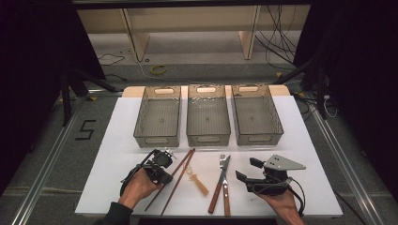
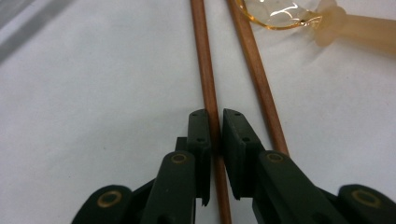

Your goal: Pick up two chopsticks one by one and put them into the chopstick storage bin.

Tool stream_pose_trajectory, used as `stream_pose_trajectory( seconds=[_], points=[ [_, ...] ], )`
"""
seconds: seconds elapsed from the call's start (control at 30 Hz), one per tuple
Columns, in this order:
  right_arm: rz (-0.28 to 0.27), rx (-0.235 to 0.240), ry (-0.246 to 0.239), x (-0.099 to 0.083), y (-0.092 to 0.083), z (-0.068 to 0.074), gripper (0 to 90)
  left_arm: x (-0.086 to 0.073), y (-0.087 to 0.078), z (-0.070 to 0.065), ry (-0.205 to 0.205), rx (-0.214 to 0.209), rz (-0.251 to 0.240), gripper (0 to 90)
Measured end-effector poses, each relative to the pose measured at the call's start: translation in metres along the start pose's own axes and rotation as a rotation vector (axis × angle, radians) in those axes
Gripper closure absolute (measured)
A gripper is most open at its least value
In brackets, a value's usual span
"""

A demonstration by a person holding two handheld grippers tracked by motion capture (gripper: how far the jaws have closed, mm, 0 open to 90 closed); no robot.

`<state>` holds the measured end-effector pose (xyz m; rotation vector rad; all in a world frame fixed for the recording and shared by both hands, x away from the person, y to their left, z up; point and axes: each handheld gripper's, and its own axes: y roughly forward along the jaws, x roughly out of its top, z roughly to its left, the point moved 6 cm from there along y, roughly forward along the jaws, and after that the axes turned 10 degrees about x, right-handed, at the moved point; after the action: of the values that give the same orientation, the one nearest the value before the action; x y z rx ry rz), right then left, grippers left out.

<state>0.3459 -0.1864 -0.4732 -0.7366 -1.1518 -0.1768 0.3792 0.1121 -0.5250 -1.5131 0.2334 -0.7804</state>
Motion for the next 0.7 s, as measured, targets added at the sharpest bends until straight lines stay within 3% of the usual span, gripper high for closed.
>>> stream_pose_trajectory(
  seconds=[0.4,0.7],
  points=[
    [-0.003,0.003,0.002,0.000,0.000,0.000,26.6,0.000,-0.002,0.004,0.016,-0.004,-0.047,83.9],
    [-0.005,0.004,0.002,0.001,-0.001,0.000,26.5,0.001,-0.020,0.013,0.035,-0.004,-0.104,84.0]
  ],
)
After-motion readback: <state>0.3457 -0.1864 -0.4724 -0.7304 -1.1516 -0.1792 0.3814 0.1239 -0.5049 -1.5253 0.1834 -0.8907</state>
